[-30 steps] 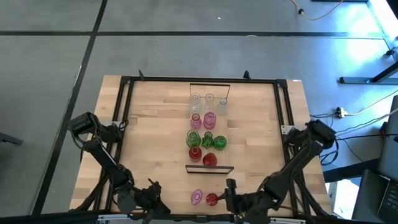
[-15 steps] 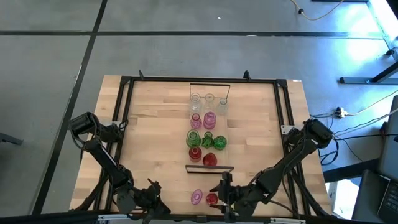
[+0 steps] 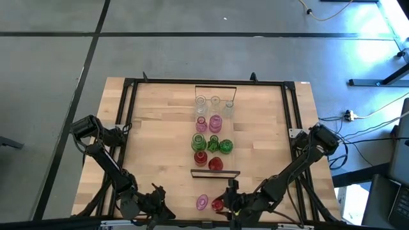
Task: Sort vases onto shelf
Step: Put the red vase on the shelf aligned with the other red vases
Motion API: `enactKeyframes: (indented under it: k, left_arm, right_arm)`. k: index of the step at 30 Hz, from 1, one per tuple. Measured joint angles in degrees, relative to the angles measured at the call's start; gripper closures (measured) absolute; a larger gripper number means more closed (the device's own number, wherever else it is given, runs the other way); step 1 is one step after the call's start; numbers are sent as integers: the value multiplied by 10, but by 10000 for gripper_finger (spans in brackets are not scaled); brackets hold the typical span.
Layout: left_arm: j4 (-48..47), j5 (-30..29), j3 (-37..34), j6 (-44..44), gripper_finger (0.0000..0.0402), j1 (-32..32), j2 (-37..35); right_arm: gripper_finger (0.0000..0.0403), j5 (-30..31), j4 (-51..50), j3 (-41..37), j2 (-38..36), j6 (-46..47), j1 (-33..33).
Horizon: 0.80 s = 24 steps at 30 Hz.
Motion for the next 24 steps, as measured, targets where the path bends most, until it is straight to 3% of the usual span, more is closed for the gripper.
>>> enactKeyframes:
  k: [11,24]
  left_arm:
    - [-7,0,0,0,401,0,0]
    - [-8,-6,0,0,401,0,0]
  right_arm:
    - [306,-1,-17,1,-1,45,0]
    - [310,5,-69,28,0,102,7]
